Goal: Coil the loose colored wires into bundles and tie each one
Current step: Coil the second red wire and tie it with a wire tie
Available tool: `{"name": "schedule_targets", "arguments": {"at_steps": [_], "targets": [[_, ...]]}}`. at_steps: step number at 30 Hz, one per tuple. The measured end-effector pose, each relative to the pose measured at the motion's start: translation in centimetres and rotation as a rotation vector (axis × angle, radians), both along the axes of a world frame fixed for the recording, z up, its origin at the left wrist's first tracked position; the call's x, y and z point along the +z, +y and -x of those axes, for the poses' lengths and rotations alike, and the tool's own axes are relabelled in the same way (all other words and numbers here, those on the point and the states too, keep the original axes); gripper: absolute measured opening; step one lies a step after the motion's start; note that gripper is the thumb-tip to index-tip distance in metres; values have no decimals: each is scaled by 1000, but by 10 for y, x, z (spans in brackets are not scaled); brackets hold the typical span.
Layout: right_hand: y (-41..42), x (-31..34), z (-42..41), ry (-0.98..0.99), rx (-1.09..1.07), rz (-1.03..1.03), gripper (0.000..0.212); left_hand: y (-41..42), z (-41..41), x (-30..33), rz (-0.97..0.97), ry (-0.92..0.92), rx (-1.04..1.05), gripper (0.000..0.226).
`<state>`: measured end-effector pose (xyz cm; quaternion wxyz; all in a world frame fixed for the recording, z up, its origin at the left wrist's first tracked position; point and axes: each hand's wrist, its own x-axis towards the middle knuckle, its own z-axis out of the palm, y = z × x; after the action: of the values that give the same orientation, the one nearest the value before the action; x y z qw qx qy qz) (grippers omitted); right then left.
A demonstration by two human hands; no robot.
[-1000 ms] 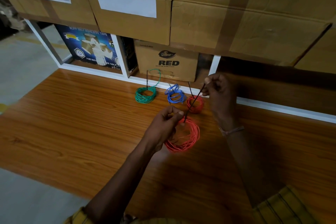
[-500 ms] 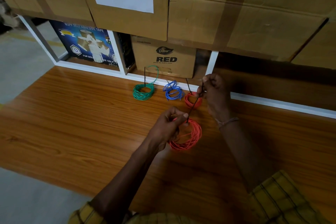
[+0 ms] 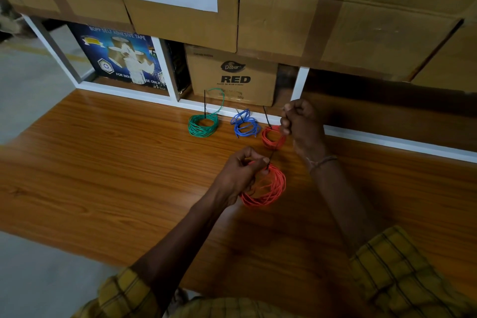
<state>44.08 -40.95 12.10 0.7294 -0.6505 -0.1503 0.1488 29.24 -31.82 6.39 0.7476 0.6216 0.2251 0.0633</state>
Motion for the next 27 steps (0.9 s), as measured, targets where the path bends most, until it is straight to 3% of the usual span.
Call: {"name": "schedule_targets", "arguments": {"at_steps": [3, 6, 10, 12, 16, 19, 24, 27], "targets": [[0, -2, 3, 32, -56, -5, 21, 3, -2, -2, 10, -3, -28, 14], [-13, -2, 9, 120, -37, -49, 13, 10, -2, -3, 147, 7, -41, 14], [-53, -32, 33, 147, 175, 217, 31, 17, -10, -10, 341, -12, -23, 15], [-67, -52, 48, 118, 219, 324, 27, 21, -18, -17, 423, -13, -22, 16], [-70, -81, 54, 116, 128, 329, 16, 26, -36, -22, 538, 25, -74, 11], [-68, -86, 44, 182, 19, 278, 17, 28, -51, -24, 425, 34, -131, 11], [-75, -81, 10, 178, -162, 269, 19, 32, -68, -28, 31, 58, -121, 26], [-85, -80, -14, 230, -344, 326, 42, 46, -65, -35, -196, 89, -55, 10]]}}
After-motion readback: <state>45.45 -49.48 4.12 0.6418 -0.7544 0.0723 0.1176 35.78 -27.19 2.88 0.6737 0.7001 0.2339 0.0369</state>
